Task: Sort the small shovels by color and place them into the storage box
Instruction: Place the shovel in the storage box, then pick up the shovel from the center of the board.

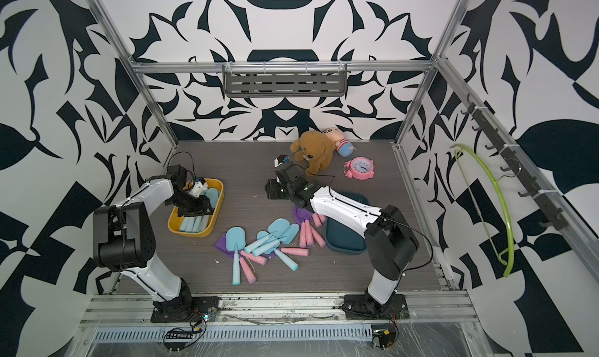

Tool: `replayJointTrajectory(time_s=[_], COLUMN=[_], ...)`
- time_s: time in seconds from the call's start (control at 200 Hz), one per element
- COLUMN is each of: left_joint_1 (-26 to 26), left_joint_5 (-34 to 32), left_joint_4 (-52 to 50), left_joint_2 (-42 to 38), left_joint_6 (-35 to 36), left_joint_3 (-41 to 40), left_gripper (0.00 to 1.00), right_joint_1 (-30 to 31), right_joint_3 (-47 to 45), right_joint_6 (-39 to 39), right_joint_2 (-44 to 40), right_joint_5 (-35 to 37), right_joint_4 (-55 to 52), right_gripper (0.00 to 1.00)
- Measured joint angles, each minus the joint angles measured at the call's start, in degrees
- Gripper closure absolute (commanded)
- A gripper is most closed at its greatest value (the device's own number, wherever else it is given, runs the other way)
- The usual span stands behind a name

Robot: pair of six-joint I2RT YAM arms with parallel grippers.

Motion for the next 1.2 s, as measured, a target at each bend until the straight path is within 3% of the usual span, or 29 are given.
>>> replayJointTrajectory(time_s=[0.305, 0.52, 0.87, 1.2], left_joint_1=[0.00, 0.00, 0.00, 0.00], left_joint_5=[0.33, 2.95, 10.56, 11.93], left_joint_4=[0.57, -0.42, -4.22, -4.35], left_joint_2=[-14.01, -19.43, -22.40, -22.69], left_joint_6=[3.32, 8.31, 15.23, 16.44], left_joint_3=[-1.29, -3.54, -5.95, -6.16], left_gripper=[0.34, 0.34, 0.34, 0.35], right_joint_1=[0.04, 1.55, 3.96, 4.79], right_joint_3=[0.00, 1.29, 12.59, 13.68], right_joint_6=[-1.53, -5.05, -7.34, -10.56], right_joint_2=[-0.04, 0.90, 17.27, 27.10], right_joint_5=[-1.25, -9.01, -25.03, -35.91], right_joint_4=[-0.31, -1.77, -7.89, -11.39], right_gripper=[0.61, 0.62, 0.62, 0.62])
